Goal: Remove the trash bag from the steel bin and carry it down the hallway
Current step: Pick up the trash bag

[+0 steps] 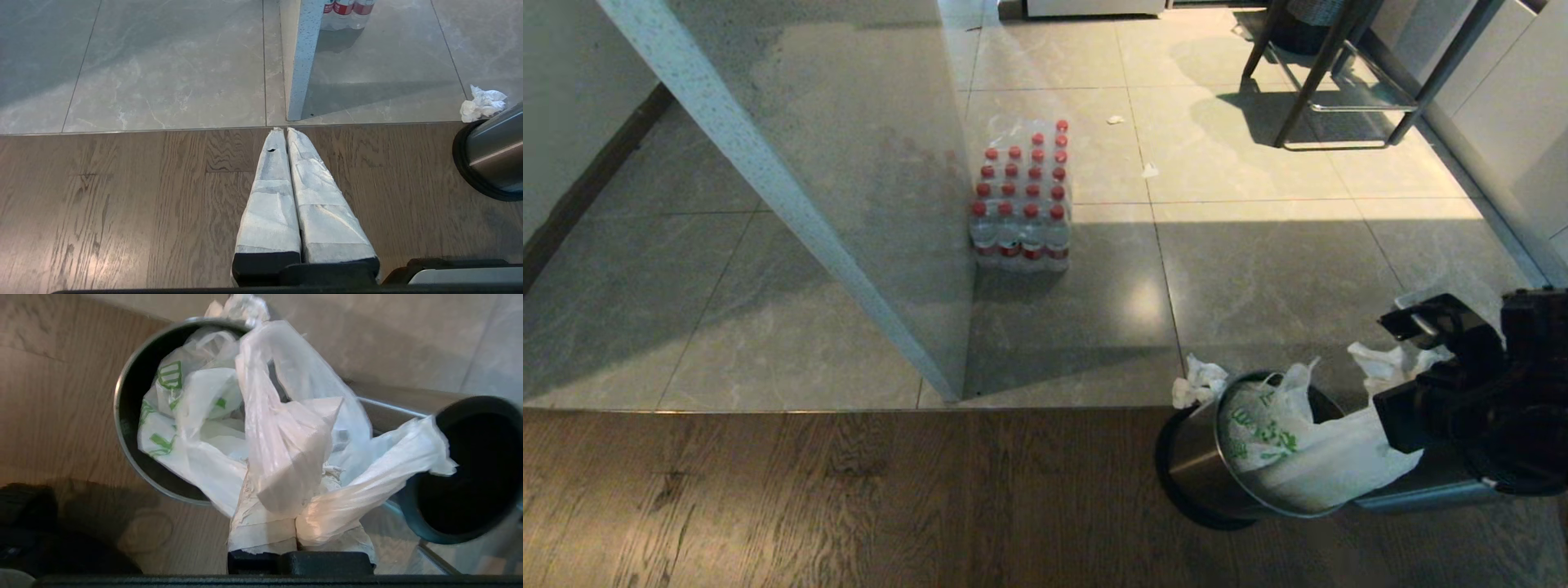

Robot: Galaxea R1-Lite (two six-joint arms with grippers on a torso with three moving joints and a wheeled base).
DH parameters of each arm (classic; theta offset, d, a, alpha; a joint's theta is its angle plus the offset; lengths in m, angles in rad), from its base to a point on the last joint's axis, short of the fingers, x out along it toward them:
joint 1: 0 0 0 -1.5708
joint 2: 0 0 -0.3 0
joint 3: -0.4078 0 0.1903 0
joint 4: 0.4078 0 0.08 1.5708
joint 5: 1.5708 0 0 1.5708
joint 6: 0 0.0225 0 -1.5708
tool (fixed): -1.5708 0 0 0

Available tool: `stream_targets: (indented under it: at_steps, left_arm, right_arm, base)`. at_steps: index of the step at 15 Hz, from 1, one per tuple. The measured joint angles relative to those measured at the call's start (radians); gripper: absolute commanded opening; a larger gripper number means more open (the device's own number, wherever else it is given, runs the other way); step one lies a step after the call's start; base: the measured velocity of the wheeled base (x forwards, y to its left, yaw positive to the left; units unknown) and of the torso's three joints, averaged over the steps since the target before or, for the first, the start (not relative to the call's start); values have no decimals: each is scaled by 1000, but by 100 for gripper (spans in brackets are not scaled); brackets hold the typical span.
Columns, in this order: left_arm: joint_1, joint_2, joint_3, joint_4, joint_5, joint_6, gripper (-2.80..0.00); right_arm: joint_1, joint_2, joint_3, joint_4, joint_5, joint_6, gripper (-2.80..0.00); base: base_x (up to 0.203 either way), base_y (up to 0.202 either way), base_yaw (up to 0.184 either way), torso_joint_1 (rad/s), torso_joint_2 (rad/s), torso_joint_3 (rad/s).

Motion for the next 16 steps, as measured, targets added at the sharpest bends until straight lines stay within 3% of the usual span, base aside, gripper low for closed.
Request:
stream_targets:
  at_steps: [7,16]
  left_arm:
    - [0,0,0,0,0,0,-280]
    - [0,0,0,0,0,0,-280]
  right_arm:
    - [16,-109,-73,55,1,3,-280]
    - [52,-139,183,124,-1,-7,-280]
  base:
    - [0,0,0,0,0,0]
    - [0,0,0,0,0,0]
